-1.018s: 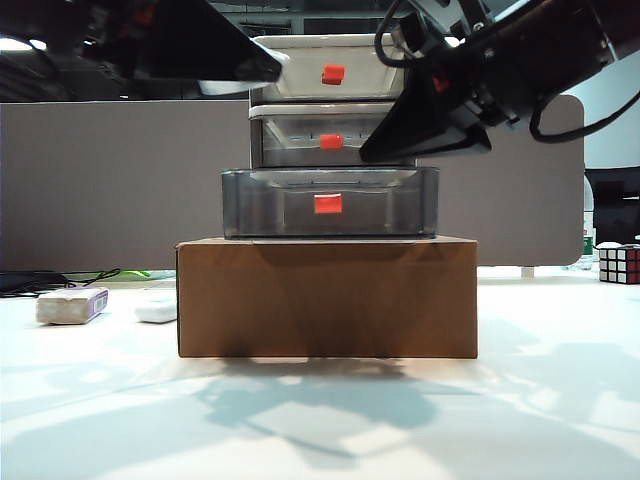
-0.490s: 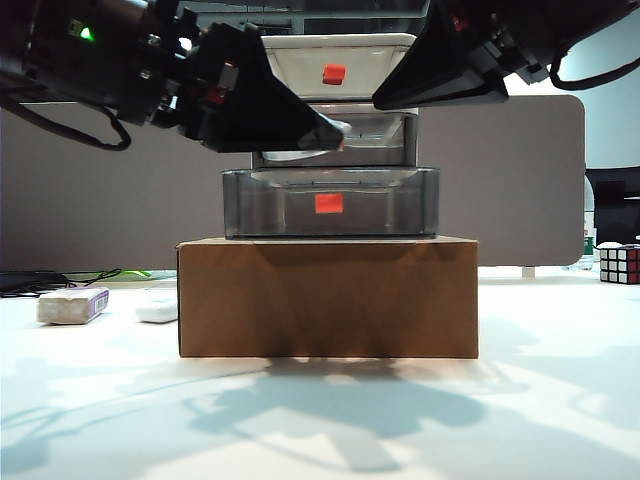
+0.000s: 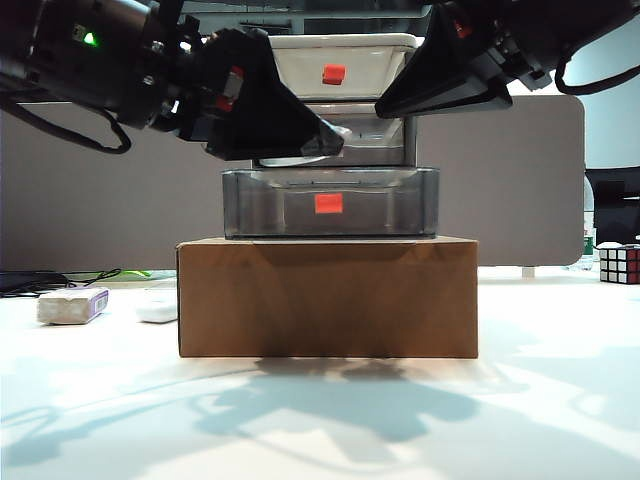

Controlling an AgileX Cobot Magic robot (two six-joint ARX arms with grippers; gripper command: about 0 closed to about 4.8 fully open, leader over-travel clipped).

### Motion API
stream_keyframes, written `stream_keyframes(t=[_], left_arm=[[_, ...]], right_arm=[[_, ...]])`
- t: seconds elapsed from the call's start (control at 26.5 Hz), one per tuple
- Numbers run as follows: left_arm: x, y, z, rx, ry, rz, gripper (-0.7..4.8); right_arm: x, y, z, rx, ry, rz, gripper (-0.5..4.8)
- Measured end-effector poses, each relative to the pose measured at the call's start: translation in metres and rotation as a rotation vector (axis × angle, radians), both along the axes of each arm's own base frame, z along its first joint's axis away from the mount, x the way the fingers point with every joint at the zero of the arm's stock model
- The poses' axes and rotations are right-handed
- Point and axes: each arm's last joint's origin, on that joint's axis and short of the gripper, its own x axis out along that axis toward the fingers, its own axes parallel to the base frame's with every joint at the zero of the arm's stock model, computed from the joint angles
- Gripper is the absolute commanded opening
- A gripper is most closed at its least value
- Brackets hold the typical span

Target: Open the third layer of the drawer on the table, pick up the transparent tape on the table and put it in, and finally close the drawer.

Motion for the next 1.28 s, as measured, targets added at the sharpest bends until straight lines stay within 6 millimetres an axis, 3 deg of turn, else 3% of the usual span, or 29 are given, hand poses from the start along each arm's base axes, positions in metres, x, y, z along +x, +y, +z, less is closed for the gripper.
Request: stream_keyframes(t=[0.68,1.06,1.21,1.28], left_arm=[[0.001,0.0,0.004,-0.074,0.04,0.056,3.73],[-0.002,-0.007,-0.003,-0.01,0.069,0.029,3.72],[-0.001,-0.009,0.0,-0.045,0.093,0.039,3.71],[0.0,-0.013,0.011,-0.104,0.055,0.024,3.71]], right_arm=[[0.0,0.0,0.0,0.001,-0.001,0.001,-0.05],[-0.011,-0.004,0.016,0.043,-0.053,0.035,-0.05],[-0.012,-0.004,0.014,0.033,-0.036,0.035,-0.05],[-0.012,-0.005,0.013,0.029,-0.03,0.035,-0.06]])
